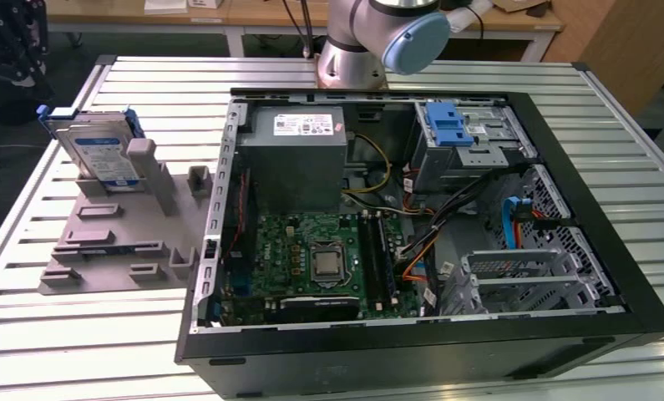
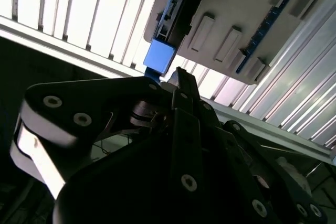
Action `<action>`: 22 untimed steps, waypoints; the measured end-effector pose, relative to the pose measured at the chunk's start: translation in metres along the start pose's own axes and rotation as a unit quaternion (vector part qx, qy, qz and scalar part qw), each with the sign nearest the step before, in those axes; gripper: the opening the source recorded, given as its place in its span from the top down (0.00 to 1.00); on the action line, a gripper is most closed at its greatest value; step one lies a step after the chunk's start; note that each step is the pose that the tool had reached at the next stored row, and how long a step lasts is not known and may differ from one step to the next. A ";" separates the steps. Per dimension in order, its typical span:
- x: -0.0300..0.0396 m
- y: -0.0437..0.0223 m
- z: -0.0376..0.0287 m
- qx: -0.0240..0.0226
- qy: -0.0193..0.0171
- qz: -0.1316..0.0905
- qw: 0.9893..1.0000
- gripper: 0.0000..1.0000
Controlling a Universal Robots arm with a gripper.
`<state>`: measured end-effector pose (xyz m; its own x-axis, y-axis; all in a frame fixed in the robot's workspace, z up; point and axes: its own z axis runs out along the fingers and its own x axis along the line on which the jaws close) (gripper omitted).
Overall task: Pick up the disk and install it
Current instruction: 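Pick up the disk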
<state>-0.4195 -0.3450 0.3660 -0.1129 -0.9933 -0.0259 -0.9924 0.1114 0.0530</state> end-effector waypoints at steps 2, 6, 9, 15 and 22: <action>0.0000 0.0000 0.0000 0.000 0.001 -0.011 1.000 0.89; 0.0000 0.0000 0.0000 0.000 0.001 -0.012 1.000 0.89; 0.0000 -0.0001 0.0004 0.000 0.001 -0.024 1.000 0.89; -0.0020 0.0001 0.0015 0.001 0.002 -0.037 0.999 0.89; -0.0038 0.0002 0.0044 0.008 0.000 -0.014 1.000 0.89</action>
<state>-0.4196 -0.3410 0.3617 -0.0845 -0.9961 -0.0270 -0.9959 0.0835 0.0359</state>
